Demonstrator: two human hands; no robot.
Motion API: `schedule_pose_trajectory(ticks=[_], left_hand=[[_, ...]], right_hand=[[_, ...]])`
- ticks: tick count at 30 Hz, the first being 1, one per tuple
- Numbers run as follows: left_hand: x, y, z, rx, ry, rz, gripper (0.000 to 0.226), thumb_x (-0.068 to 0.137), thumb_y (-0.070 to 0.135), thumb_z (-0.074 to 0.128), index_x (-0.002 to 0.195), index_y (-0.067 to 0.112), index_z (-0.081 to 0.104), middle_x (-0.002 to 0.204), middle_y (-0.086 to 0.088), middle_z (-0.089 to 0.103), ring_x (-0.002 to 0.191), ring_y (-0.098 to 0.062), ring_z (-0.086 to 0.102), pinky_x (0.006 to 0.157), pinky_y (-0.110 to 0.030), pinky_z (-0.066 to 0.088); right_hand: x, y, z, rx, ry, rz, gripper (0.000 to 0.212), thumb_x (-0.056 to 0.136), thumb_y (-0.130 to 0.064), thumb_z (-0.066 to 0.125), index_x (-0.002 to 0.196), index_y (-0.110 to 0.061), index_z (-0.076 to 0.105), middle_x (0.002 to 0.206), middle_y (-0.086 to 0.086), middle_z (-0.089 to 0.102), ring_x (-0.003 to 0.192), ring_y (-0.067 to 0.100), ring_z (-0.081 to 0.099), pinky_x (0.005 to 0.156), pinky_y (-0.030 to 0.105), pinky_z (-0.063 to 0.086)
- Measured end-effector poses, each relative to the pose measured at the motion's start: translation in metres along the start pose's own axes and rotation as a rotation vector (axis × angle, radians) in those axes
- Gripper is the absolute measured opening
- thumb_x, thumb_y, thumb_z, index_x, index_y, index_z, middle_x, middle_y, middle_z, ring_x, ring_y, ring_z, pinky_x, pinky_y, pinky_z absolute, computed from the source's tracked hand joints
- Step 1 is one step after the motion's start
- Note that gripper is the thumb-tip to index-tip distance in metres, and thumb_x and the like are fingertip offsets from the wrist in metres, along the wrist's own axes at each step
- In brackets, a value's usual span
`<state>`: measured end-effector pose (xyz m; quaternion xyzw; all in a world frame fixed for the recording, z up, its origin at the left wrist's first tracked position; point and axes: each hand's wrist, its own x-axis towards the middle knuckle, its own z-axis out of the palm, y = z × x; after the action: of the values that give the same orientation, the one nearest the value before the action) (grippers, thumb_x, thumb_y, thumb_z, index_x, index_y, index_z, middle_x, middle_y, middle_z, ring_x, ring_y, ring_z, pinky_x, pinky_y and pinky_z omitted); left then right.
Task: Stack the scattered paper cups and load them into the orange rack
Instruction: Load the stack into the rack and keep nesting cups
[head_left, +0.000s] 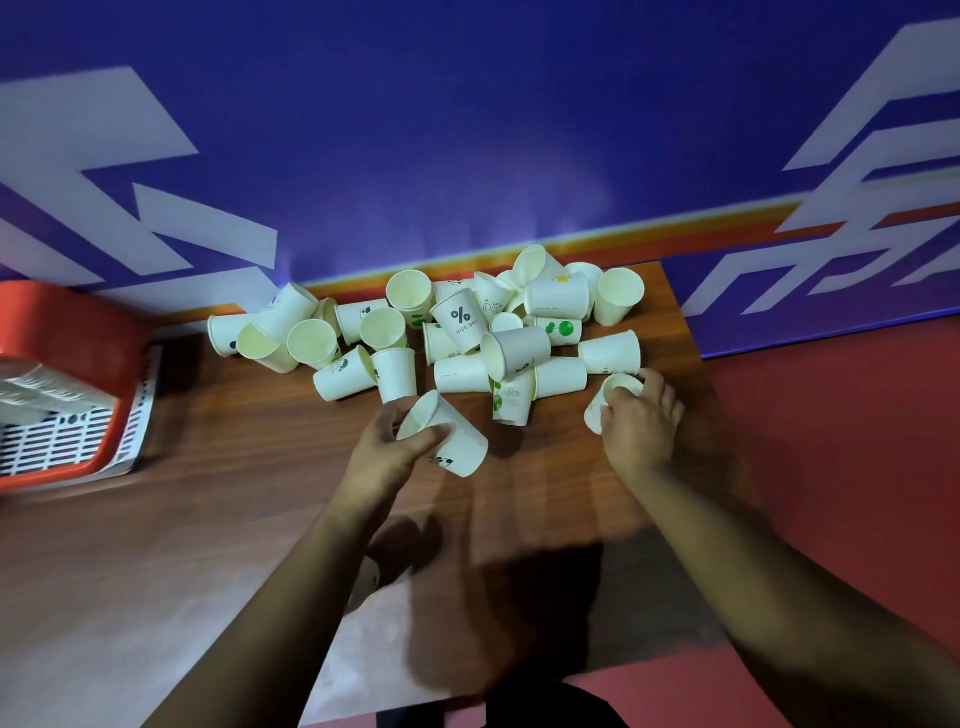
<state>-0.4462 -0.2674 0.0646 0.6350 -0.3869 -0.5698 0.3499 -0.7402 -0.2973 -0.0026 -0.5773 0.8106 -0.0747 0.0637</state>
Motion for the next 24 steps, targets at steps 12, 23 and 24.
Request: schedule_pose_trajectory(ticks=[12,23,24], left_hand=[[-0.069,-0.003,-0.093,0.098,-0.018,0.157,0.058,0.072,0.024,0.087,0.122,0.029,0.059,0.116,0.004,0.067,0.101,-0.003,0.065,0.08,-0.021,0.052],[-0.118,-0.068,-0.154,0.518,-0.089,0.315,0.054,0.065,0.054,0.08,0.109,0.058,0.05,0.103,0.024,0.052,0.096,0.001,0.054,0.079,-0.012,0.042],[-0.116,-0.078,-0.152,0.573,-0.09,0.341,0.056,0.067,0.053,0.079,0.114,0.055,0.049,0.104,0.025,0.051,0.097,-0.001,0.053,0.083,-0.016,0.044]], right_hand=[[-0.114,-0.096,-0.055,0.789,-0.19,-0.028,0.018,0.079,-0.016,0.074,0.069,-0.017,0.059,0.114,-0.006,0.052,0.114,0.01,0.051,0.078,0.006,0.029],[-0.189,-0.16,-0.055,0.996,-0.37,-0.009,0.027,0.076,-0.035,0.073,0.098,-0.036,0.058,0.104,-0.013,0.062,0.101,0.007,0.061,0.087,0.046,0.054],[-0.192,-0.164,-0.056,0.994,-0.375,-0.006,0.029,0.077,-0.033,0.074,0.101,-0.035,0.057,0.105,-0.014,0.061,0.102,0.006,0.059,0.088,0.045,0.054]])
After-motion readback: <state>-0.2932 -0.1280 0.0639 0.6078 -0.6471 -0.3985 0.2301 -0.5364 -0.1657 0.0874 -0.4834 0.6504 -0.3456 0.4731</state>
